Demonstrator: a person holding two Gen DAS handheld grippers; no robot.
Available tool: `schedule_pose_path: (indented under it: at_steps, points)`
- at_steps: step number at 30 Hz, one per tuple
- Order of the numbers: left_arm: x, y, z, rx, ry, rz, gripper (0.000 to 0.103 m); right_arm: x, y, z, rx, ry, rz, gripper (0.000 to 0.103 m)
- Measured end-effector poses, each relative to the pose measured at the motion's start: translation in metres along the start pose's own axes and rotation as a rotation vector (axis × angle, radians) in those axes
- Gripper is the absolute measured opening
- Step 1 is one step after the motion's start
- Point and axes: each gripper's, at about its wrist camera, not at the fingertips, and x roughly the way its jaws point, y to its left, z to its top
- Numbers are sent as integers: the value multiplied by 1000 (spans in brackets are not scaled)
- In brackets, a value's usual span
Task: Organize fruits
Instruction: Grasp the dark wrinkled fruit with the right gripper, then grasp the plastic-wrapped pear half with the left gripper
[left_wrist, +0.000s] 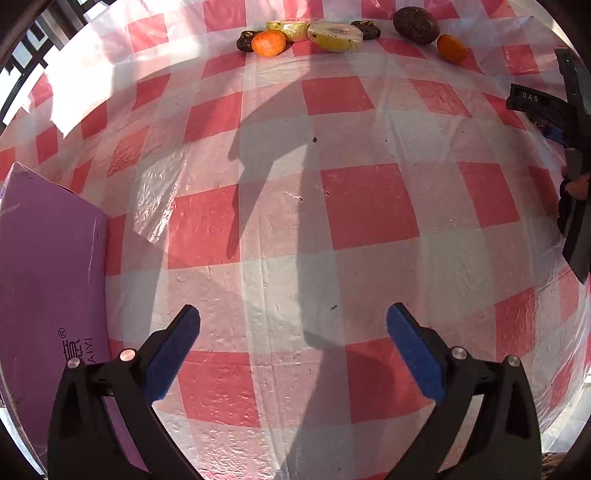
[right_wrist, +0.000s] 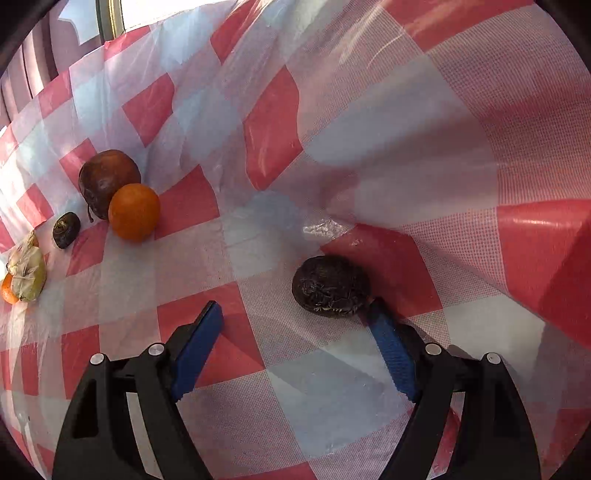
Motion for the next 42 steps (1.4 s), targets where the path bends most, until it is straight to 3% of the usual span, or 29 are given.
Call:
schedule_pose_path:
  at_steps: [2, 4, 7, 9, 15, 20, 33, 39, 42]
  points:
    - [4, -4, 12, -20, 1, -7, 101, 2, -1, 5, 33, -9, 20, 79]
    - [7, -7, 25, -40, -2, -18, 101, 1, -1, 8, 37, -21, 43, 59]
    - [14, -11, 51, -88, -18, -58, 101, -3, -6, 4, 18, -23, 80, 38]
    - [19, -14, 69, -114, -35, -79, 99, -7, -8, -2, -11, -28, 102, 37]
    - [30, -25, 128, -171, -122, -103, 63, -30, -8, -35, -96, -50, 138, 36]
    - [37, -29, 161, -197, -173, -83, 54, -29, 4, -38, -117, -51, 144, 36]
    - [54, -50, 255, -187, -246, -68, 55, -25, 4, -33, -147, -46, 126, 41]
    - [58, -58, 290, -200, -275, -115, 56, -24, 5, -31, -151, -46, 123, 41]
    - [58, -48, 291, -223, -301, -174, 64, -23, 5, -31, -149, -44, 128, 42]
